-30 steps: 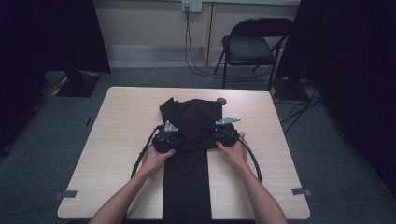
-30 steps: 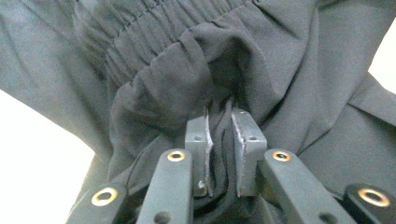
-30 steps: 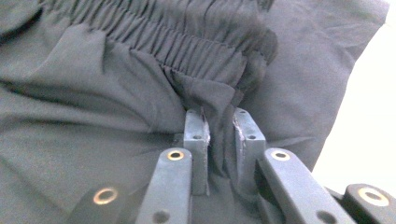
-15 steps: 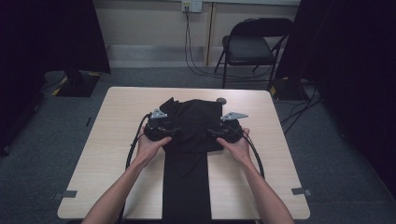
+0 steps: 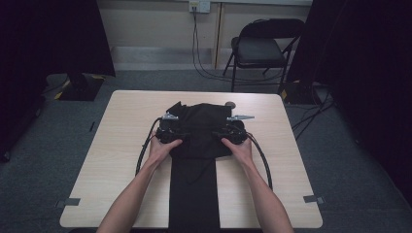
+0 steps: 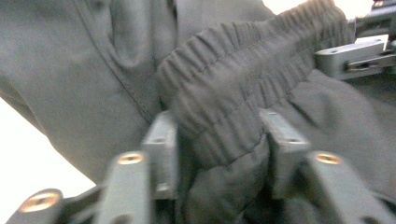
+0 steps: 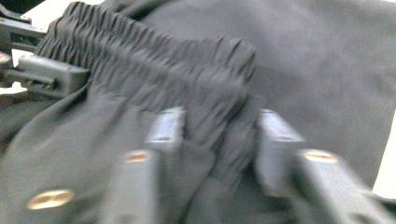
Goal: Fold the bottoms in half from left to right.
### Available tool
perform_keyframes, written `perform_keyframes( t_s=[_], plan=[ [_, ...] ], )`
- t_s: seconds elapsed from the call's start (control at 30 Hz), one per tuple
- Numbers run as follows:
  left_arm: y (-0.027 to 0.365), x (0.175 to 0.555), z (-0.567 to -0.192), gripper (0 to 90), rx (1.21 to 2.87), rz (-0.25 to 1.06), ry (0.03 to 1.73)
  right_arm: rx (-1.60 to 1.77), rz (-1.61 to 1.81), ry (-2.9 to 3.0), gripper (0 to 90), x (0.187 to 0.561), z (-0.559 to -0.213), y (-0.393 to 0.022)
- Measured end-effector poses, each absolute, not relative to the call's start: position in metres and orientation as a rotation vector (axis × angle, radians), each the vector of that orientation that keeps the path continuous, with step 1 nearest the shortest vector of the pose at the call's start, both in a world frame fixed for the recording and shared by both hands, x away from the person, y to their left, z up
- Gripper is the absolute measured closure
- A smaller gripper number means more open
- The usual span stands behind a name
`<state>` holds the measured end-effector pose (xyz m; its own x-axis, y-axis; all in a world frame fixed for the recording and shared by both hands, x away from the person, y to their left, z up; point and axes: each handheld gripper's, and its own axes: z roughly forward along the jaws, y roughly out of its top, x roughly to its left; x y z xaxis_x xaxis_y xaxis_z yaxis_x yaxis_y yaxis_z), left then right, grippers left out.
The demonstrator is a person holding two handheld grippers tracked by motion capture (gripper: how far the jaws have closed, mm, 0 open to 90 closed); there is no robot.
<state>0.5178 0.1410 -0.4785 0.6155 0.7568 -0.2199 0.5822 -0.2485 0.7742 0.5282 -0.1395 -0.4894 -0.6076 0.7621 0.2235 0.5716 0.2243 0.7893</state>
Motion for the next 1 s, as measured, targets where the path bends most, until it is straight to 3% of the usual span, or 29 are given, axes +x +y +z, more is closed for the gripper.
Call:
perform_keyframes(
  t_s=[0.07,0.13,0.37,0.53,0.7,0.83,1.0],
  plan=[
    [0.139,0.514,-0.469,61.4,1.956,0.287,1.026,1.212,1.328,2.281,71.3,0.524,-0.480,-0.135],
    [0.140,0.510,-0.456,62.4,1.953,0.305,0.997,1.159,1.318,2.279,72.5,0.520,-0.468,-0.132],
    [0.143,0.495,-0.403,62.4,1.877,0.371,0.895,1.067,1.413,2.216,73.8,0.508,-0.419,-0.139],
    [0.143,0.465,-0.339,62.6,1.810,0.464,0.769,0.951,1.539,2.106,74.3,0.486,-0.359,-0.148],
    [0.141,0.428,-0.302,62.4,1.757,0.500,0.663,0.859,1.622,2.029,74.4,0.457,-0.316,-0.157],
    [0.144,0.399,-0.304,61.4,1.766,0.482,0.625,0.813,1.679,2.015,74.4,0.429,-0.311,-0.162],
    [0.150,0.379,-0.351,60.5,1.850,0.391,0.657,0.775,1.623,2.114,74.3,0.402,-0.340,-0.162]
  ],
)
